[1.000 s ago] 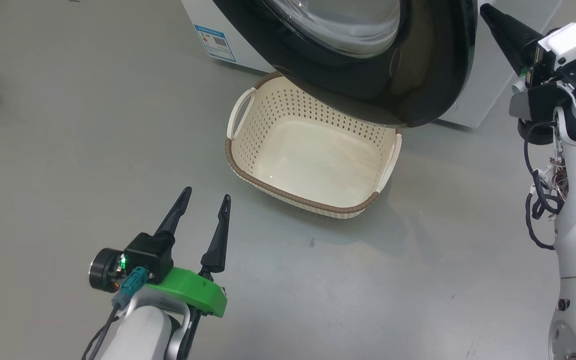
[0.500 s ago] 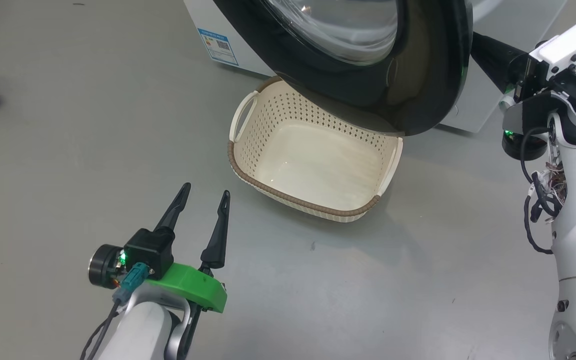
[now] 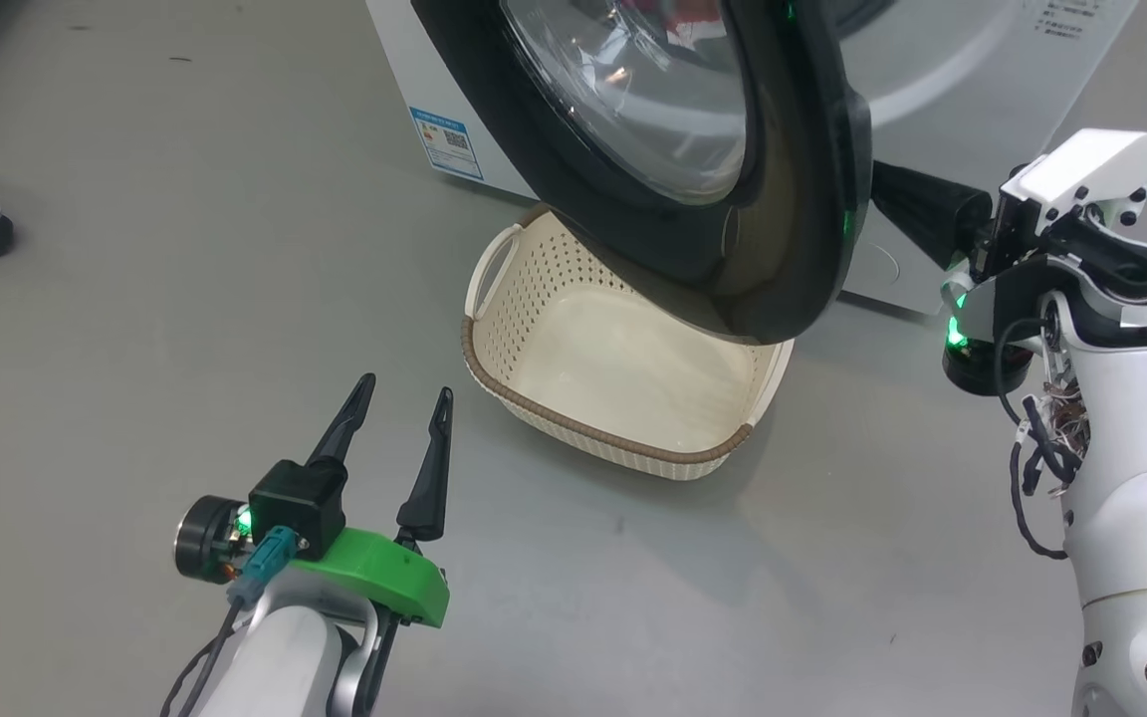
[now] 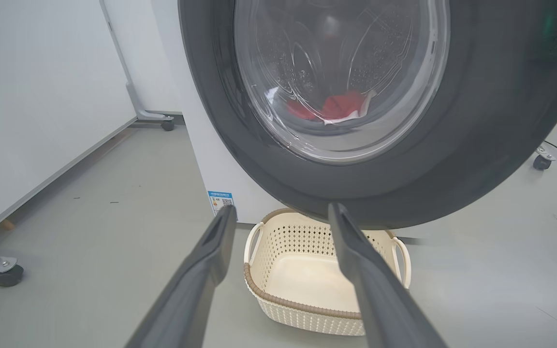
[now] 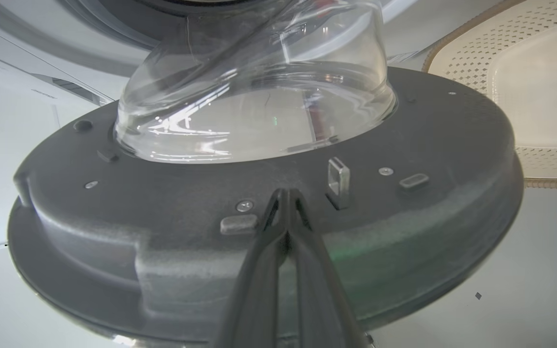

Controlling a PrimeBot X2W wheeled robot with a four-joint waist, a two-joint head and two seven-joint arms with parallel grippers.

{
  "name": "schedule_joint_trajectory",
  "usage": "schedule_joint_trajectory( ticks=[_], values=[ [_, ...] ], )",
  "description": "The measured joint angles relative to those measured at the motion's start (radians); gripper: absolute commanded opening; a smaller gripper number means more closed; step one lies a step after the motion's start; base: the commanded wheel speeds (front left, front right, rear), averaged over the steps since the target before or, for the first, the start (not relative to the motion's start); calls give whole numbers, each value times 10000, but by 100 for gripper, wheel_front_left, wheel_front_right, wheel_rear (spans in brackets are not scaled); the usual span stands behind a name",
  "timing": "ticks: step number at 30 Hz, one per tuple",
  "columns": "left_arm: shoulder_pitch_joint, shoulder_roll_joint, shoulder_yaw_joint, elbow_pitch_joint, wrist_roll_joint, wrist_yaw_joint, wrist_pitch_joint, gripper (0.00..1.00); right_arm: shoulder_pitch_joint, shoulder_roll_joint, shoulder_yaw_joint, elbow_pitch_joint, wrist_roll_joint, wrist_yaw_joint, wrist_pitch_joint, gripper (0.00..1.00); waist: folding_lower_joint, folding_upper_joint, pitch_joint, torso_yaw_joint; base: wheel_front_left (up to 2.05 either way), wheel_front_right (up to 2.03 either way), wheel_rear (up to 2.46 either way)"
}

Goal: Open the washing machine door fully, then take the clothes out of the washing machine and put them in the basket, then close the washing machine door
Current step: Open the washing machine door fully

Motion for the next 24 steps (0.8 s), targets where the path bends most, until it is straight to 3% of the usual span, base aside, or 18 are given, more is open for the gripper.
schedule_joint_trajectory(
  ticks=[17,24],
  values=[
    [255,2,-56,134,15,44,0,100,805,199,412,196,759,59,382,0,0,0,-784,105,0,0,0],
    [394,6,-15,127,15,90,0,100,945,188,1260,171,1488,58,570,0,0,0,-855,219,0,0,0]
  ],
)
